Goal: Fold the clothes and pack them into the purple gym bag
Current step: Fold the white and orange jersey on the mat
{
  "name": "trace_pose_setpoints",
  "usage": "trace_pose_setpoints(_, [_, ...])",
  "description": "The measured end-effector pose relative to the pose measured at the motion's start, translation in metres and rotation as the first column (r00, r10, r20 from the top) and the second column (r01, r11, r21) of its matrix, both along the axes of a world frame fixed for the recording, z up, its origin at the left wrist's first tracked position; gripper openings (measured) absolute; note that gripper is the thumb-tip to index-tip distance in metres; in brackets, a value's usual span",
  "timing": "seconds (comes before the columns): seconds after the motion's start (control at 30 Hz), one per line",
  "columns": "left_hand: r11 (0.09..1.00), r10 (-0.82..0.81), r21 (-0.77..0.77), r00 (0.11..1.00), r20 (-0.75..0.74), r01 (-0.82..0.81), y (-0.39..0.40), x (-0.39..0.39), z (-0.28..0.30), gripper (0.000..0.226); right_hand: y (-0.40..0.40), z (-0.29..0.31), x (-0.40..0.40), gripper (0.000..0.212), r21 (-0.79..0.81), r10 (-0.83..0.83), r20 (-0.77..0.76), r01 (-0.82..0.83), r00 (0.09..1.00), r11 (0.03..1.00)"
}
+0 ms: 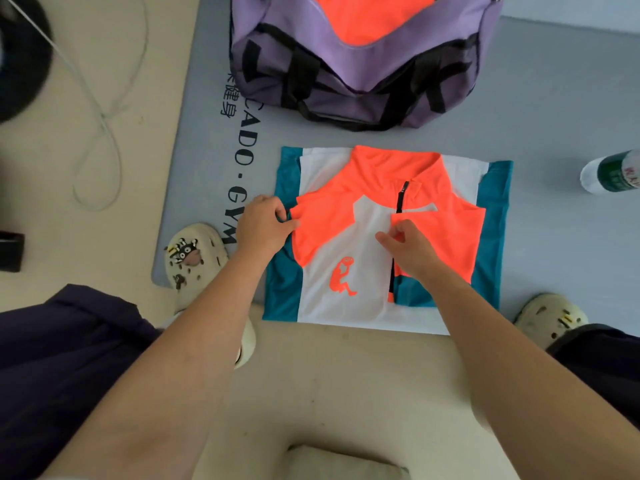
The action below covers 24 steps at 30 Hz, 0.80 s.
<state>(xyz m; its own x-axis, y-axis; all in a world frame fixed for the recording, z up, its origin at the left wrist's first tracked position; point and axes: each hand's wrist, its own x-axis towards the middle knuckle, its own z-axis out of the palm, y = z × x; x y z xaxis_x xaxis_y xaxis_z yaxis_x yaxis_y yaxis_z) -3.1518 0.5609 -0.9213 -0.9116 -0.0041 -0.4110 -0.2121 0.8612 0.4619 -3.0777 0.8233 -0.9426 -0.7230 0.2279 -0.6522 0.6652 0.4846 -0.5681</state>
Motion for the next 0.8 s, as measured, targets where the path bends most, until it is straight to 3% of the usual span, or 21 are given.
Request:
trace_pose_setpoints(0.2, [0.917,0.32,0.209,0.939,0.125,-0.34,-0.006,0.001,0.001,0.025,-0.002,0.005,-0.003,0.025,0.012,-0.026,0.017,0.026,1.0,1.0])
trace_pose_setpoints(0.33, [0.91,0.299,0.217,0.922,0.246,-0.354,-0.012,-0.003,0.014,0.019,-0.003,0.011,-0.006,0.025,0.003,-0.039,0.065,0.039,0.997,0.999])
trace_pose_setpoints(0.4, [0.888,0.202,0.336,0.924,0.325,-0.313,-0.009,-0.007,0.032,0.021,-0.003,0.016,-0.007,0.024,0.003,-0.035,0.084,0.035,0.996,0.999])
trace_pose_setpoints(0.47, [0.827,-0.002,0.499,0.885,0.465,-0.26,0.006,-0.008,0.05,0.016,-0.003,0.024,-0.006,0.025,-0.138,-0.149,0.091,0.161,0.985,0.977])
trace_pose_setpoints(0.57, [0.766,-0.345,0.624,0.721,0.601,-0.153,0.039,0.0,0.065,0.013,-0.004,0.037,-0.002,0.046,-0.425,-0.31,0.212,0.373,0.927,0.825])
trace_pose_setpoints(0.63, [0.753,-0.484,0.652,0.596,0.641,-0.088,0.056,0.01,0.062,0.015,-0.007,0.038,0.002,0.056,-0.444,-0.274,0.269,0.371,0.924,0.816])
trace_pose_setpoints(0.67, [0.763,-0.481,0.641,0.589,0.65,-0.084,0.062,0.015,0.057,0.013,-0.009,0.037,0.004,0.054,-0.43,-0.234,0.268,0.333,0.935,0.839])
trace_pose_setpoints(0.73, [0.825,-0.296,0.548,0.72,0.627,-0.138,0.067,0.022,0.044,0.006,-0.013,0.035,0.008,0.042,-0.388,-0.172,0.235,0.254,0.957,0.886])
trace_pose_setpoints(0.8, [0.885,0.033,0.397,0.883,0.468,-0.244,0.065,0.022,0.028,0.005,-0.015,0.03,0.011,0.034,-0.322,-0.183,0.202,0.242,0.962,0.915])
